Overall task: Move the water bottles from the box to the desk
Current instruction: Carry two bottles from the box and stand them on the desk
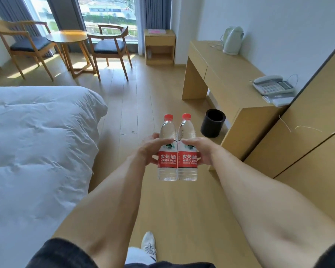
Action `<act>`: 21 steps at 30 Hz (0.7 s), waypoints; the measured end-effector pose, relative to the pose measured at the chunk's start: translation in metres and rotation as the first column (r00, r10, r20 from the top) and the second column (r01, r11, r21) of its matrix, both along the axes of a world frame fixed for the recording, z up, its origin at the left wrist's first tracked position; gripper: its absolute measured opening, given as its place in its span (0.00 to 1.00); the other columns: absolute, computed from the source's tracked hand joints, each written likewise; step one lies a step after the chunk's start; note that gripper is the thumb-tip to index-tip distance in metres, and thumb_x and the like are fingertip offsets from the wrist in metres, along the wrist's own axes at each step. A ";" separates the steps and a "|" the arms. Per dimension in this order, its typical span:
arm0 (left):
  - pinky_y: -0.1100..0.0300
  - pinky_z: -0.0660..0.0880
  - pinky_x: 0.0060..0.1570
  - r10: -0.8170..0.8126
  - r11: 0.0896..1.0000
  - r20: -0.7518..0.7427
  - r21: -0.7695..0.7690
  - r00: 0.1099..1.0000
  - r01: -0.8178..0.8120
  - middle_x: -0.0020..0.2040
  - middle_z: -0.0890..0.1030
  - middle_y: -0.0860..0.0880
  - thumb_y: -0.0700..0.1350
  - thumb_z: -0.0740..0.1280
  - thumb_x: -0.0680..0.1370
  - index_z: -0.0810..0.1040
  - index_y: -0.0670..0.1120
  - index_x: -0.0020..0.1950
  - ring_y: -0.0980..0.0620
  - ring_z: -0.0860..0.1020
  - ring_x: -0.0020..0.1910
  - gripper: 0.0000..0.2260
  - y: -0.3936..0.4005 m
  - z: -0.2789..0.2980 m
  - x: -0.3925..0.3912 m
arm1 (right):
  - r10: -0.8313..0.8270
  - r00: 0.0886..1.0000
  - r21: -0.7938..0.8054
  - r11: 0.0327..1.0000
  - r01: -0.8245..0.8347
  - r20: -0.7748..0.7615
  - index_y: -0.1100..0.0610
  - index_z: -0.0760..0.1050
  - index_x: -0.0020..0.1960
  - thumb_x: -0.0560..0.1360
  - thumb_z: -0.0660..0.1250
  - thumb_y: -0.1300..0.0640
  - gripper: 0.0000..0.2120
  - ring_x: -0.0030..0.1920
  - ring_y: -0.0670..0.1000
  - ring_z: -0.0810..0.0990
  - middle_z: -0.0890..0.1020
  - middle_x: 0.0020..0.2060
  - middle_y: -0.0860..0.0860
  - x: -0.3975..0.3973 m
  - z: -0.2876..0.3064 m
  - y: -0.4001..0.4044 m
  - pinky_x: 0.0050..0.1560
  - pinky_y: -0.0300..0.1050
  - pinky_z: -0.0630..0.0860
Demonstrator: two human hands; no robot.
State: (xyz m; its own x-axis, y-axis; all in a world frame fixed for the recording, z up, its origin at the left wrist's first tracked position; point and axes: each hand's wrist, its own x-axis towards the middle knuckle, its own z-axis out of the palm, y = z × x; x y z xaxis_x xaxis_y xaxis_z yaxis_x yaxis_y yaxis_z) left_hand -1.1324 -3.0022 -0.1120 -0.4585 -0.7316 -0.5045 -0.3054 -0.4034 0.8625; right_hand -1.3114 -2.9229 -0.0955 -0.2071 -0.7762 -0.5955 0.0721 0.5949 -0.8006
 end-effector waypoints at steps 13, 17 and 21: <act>0.49 0.80 0.41 -0.074 0.997 0.025 -0.010 0.997 0.074 0.55 0.82 0.44 0.52 0.74 0.76 0.68 0.49 0.70 0.45 0.83 0.50 0.26 -0.203 0.011 -0.075 | -0.077 0.997 0.002 0.997 0.077 -0.007 0.55 0.75 0.65 0.74 0.74 0.48 0.23 0.52 0.57 0.86 0.86 0.52 0.56 -0.075 -0.005 -0.196 0.50 0.55 0.82; 0.49 0.80 0.40 -0.061 0.998 0.038 -0.029 0.997 0.062 0.54 0.83 0.44 0.53 0.74 0.76 0.69 0.49 0.70 0.45 0.84 0.50 0.26 -0.264 0.007 -0.105 | -0.075 0.997 -0.015 0.997 0.075 0.013 0.56 0.74 0.66 0.74 0.75 0.48 0.24 0.52 0.57 0.86 0.86 0.52 0.56 -0.106 -0.012 -0.259 0.51 0.57 0.82; 0.49 0.81 0.41 -0.041 0.998 0.054 -0.051 0.998 0.044 0.53 0.83 0.44 0.52 0.74 0.76 0.70 0.50 0.69 0.45 0.84 0.49 0.25 -0.333 0.008 -0.143 | -0.048 0.998 -0.038 0.998 0.049 0.031 0.56 0.73 0.66 0.73 0.75 0.49 0.26 0.52 0.58 0.86 0.86 0.53 0.57 -0.146 -0.017 -0.333 0.52 0.59 0.82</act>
